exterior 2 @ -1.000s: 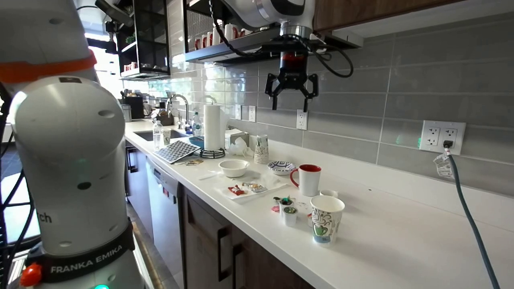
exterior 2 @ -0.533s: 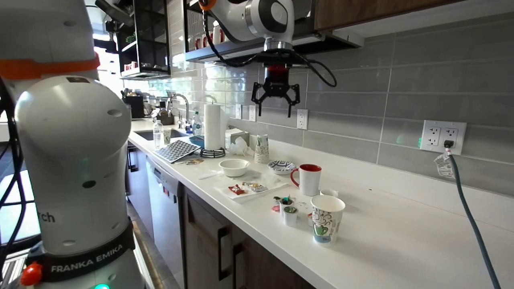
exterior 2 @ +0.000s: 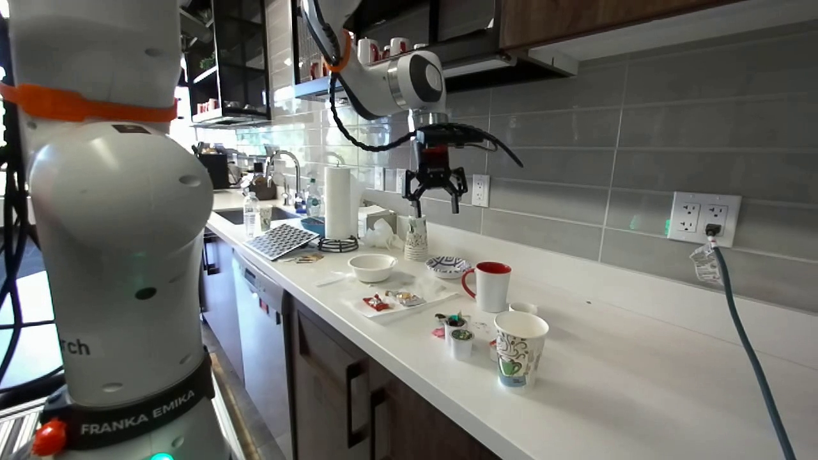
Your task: Press down the sachet
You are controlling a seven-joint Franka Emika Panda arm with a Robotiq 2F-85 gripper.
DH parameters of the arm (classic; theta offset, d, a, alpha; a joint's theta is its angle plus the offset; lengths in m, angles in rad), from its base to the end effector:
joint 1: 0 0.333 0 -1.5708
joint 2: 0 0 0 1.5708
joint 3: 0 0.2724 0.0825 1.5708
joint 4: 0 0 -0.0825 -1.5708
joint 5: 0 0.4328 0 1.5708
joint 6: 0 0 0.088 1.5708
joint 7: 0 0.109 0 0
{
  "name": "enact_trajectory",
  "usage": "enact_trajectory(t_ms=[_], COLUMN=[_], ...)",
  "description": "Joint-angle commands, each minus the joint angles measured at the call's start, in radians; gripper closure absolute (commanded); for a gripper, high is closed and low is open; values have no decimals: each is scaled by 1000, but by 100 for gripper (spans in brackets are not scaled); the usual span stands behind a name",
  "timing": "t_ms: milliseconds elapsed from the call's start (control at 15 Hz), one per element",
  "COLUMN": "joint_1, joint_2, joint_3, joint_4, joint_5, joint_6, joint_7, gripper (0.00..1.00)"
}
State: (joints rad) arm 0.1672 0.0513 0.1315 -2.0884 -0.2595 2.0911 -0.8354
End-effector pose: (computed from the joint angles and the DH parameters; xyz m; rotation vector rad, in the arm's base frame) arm 0.5667 0.1608 0.3256 2.3701 1.7445 -0.1518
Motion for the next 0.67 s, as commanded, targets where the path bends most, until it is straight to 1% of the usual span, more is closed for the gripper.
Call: enact_trajectory(t_ms=[0, 67, 200, 267, 333, 600], joint_1=[-12, -17, -41, -22, -26, -27], joint_2=[126, 146, 181, 141, 154, 149], joint_3=[13, 16, 27, 16, 16, 16], joint_4=[70, 72, 79, 52, 56, 56], joint_5=[-58, -58, 11, -27, -25, -25], joint_6=[149, 201, 304, 253, 268, 268], joint_7=[-130, -173, -302, -199, -212, -209], gripper=[0, 0, 0, 0, 0, 0])
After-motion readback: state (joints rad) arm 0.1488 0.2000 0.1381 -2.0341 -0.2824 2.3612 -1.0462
